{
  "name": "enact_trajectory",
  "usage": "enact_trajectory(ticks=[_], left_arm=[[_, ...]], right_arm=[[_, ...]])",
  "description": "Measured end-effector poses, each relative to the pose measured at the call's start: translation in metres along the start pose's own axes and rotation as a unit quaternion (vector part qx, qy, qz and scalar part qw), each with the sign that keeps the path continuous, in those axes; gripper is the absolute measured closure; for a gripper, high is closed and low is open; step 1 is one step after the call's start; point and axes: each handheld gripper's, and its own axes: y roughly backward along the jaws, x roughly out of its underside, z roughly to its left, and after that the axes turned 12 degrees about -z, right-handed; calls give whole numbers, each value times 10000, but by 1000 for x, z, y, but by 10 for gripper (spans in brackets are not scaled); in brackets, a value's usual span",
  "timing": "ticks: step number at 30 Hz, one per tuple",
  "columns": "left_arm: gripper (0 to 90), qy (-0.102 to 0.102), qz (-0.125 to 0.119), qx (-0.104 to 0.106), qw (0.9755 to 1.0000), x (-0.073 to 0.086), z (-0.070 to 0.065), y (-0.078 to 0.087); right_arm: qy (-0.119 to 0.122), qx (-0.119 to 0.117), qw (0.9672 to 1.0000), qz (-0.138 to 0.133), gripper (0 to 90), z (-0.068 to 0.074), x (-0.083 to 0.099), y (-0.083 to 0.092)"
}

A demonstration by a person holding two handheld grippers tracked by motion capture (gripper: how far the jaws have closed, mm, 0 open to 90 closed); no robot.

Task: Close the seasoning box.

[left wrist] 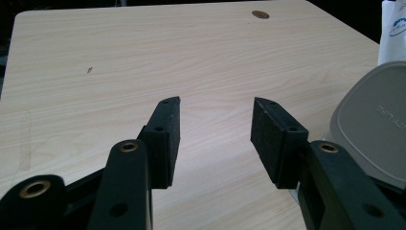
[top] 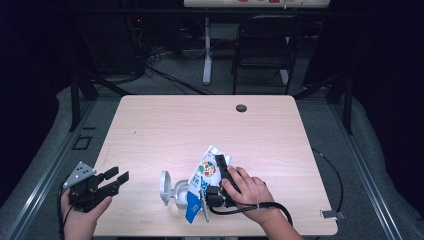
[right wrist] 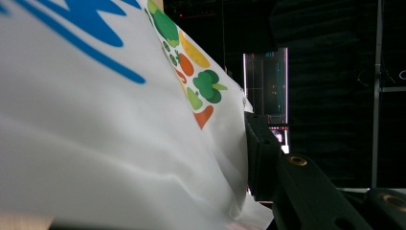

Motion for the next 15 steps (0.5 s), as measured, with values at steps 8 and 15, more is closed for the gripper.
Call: enact_trajectory(ticks=[8,15], left_arm=[[539,11,9,-11,10000,0,0,0],[539,16,-2,-8,10000,0,0,0]], right_arm=[[61,-15,10000,-3,725,0,-2,1],[100,-26,9999,24,726,0,-1,1]])
